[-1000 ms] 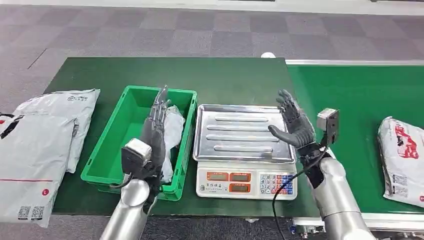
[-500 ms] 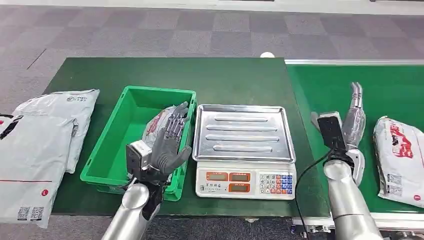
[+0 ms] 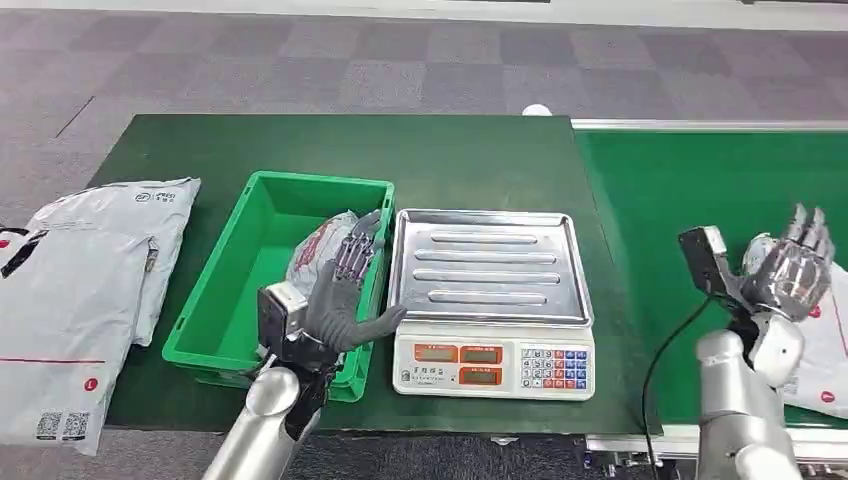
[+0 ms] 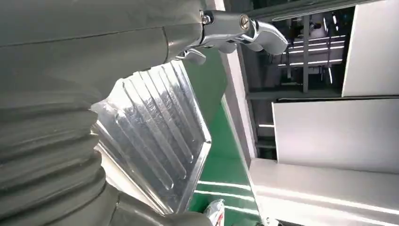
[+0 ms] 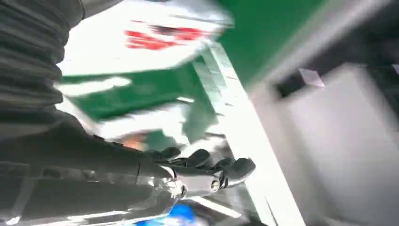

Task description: Moved the parcel from conveyor to table for the left to box.

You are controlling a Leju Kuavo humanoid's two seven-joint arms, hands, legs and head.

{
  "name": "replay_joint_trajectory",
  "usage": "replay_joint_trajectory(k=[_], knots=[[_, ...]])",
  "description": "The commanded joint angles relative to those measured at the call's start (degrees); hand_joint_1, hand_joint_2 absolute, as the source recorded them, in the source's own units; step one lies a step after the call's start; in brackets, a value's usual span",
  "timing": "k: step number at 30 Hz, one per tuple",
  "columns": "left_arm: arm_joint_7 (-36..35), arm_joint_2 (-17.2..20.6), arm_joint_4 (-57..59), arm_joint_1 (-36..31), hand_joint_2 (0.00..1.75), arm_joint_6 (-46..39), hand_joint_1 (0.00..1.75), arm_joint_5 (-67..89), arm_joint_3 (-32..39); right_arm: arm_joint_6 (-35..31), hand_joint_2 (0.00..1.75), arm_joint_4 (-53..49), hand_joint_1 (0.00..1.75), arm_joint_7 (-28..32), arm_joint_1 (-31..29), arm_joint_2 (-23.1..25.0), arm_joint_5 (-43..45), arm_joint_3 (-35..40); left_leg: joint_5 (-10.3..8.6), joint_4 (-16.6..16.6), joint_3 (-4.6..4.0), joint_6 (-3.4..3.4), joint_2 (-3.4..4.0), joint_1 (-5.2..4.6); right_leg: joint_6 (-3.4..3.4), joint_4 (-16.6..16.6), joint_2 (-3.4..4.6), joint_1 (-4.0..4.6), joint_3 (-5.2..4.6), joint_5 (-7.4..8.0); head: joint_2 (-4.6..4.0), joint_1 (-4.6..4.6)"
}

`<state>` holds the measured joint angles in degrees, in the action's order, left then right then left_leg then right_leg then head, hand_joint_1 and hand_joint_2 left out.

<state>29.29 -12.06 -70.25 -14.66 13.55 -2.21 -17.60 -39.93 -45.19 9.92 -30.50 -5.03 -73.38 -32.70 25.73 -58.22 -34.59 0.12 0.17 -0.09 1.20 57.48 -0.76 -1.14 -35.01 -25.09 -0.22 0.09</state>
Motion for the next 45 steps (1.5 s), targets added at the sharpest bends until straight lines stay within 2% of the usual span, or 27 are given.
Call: replay_joint_trajectory(k=[1, 4, 8, 15, 20, 25, 45], knots=[[-0.9, 1.9, 2.7, -1.3, 1.75, 0.0, 0.00, 0.1, -2.5, -0.1, 1.75, 25.0, 0.00, -9.4, -4.8, -5.4, -2.7, -12.6, 0.03, 0.2, 0.32, -0.06, -0.07, 0.11, -0.10, -0.2, 0.01, 0.11, 0.37, -0.01, 0.00, 0.00], [-1.2, 2.0, 2.7, -1.2, 1.75, 0.0, 0.00, 0.5, -2.6, 3.9, 1.75, 28.8, 0.00, -16.2, -5.2, -6.9, -4.0, -11.6, 0.02, 0.2, 0.30, -0.06, -0.05, 0.08, -0.10, -0.2, 0.03, 0.08, 0.31, -0.01, 0.00, -0.02], [-1.4, 2.0, 3.2, -1.8, 1.75, 0.0, 0.00, 0.8, -2.8, 10.6, 1.75, 30.0, 0.00, -21.5, -4.9, -7.9, -5.0, -11.0, 0.03, 0.2, 0.28, -0.06, 0.00, 0.11, -0.11, -0.2, 0.08, 0.12, 0.29, 0.00, 0.00, -0.02], [-1.4, 1.9, 3.4, -2.2, 1.75, -0.1, 0.00, 0.8, -2.8, 10.8, 1.75, 29.2, 0.00, -20.3, -4.8, -7.5, -3.0, -12.4, 0.04, 0.1, 0.13, -0.04, 0.07, 0.06, -0.07, -0.1, 0.12, 0.06, 0.10, -0.01, 0.00, 0.00], [-1.8, 1.8, 2.9, -1.9, 1.75, -0.6, 0.00, 1.3, -2.5, 14.6, 1.75, 29.9, 0.00, -20.3, -6.5, -7.2, -1.8, -12.8, 0.04, 0.1, 0.13, -0.04, 0.12, 0.03, -0.07, 0.0, 0.16, 0.03, 0.07, 0.00, 0.00, 0.00], [-1.8, 2.0, 2.0, -1.4, 1.75, -1.0, 0.00, 1.7, -1.9, 15.4, 1.75, 30.0, 0.00, -19.5, -7.2, -6.5, -1.7, -12.4, 0.02, 0.1, 0.09, -0.03, 0.14, 0.02, -0.06, 0.0, 0.15, 0.01, 0.03, 0.01, 0.00, -0.02], [-1.3, 2.1, -0.2, 0.1, 1.75, -1.6, 0.00, 1.5, 0.1, 14.2, 1.75, 30.1, 0.00, -18.6, -8.5, -4.5, -2.5, -10.5, 0.06, 0.1, 0.23, -0.08, 0.29, 0.06, -0.12, -0.1, 0.35, 0.06, 0.16, 0.03, 0.00, 0.00]])
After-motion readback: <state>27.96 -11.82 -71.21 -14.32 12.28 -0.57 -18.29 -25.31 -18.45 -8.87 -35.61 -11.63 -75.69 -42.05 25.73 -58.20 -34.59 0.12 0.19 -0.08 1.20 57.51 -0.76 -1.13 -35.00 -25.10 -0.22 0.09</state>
